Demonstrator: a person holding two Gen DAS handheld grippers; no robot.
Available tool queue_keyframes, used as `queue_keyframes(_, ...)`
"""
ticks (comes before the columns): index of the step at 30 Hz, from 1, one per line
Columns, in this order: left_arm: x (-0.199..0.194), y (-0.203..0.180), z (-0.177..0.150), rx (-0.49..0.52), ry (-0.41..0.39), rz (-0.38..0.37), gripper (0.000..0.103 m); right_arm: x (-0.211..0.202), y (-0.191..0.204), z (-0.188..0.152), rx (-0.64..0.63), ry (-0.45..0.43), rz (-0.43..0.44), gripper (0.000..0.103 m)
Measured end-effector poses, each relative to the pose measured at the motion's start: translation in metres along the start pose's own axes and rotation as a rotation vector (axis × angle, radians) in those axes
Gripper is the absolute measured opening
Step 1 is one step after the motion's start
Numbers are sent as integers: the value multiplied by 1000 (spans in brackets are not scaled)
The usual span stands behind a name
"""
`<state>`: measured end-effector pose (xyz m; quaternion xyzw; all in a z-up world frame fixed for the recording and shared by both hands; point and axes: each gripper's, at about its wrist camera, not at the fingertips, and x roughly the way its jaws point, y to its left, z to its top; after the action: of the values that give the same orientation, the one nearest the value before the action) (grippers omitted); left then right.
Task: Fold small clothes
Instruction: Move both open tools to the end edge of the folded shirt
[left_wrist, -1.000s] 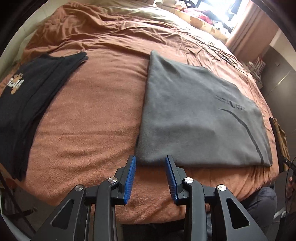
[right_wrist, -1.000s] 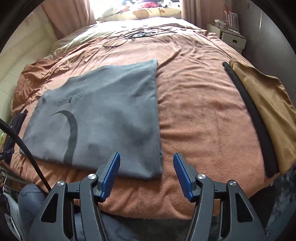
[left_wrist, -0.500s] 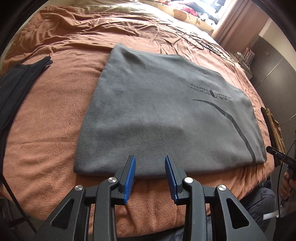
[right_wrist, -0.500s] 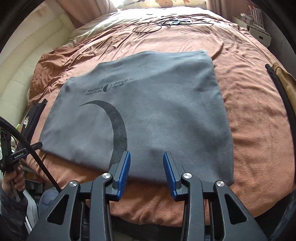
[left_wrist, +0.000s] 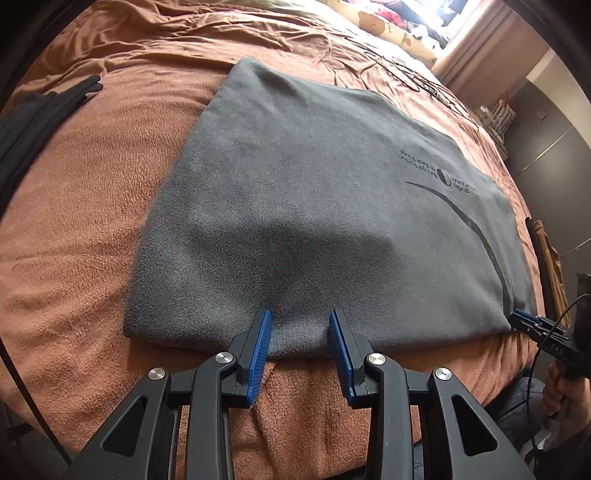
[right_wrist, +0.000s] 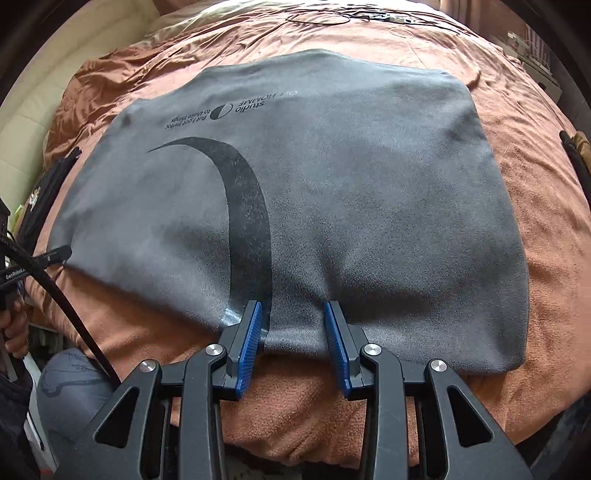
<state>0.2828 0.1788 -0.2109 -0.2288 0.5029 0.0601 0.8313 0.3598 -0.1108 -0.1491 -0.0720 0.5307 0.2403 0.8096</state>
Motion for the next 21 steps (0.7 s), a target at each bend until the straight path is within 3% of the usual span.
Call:
queue_keyframes(9,-38,39,-2,-131,-72,-53,36,-11,38,10,-59,-77,66,32)
queue_keyframes(10,-42,45,-2,-149,-82,-53,36,-8,43,10,-66,-76,77,28)
queue_keyframes(17,-54,81,-7,-271,-113,-64,36,26,61,14,-105,-2,125,19)
queue_keyframes(21,-47,94,-13,-339,-106,-133,36,38,69,17,-131,40,90,18)
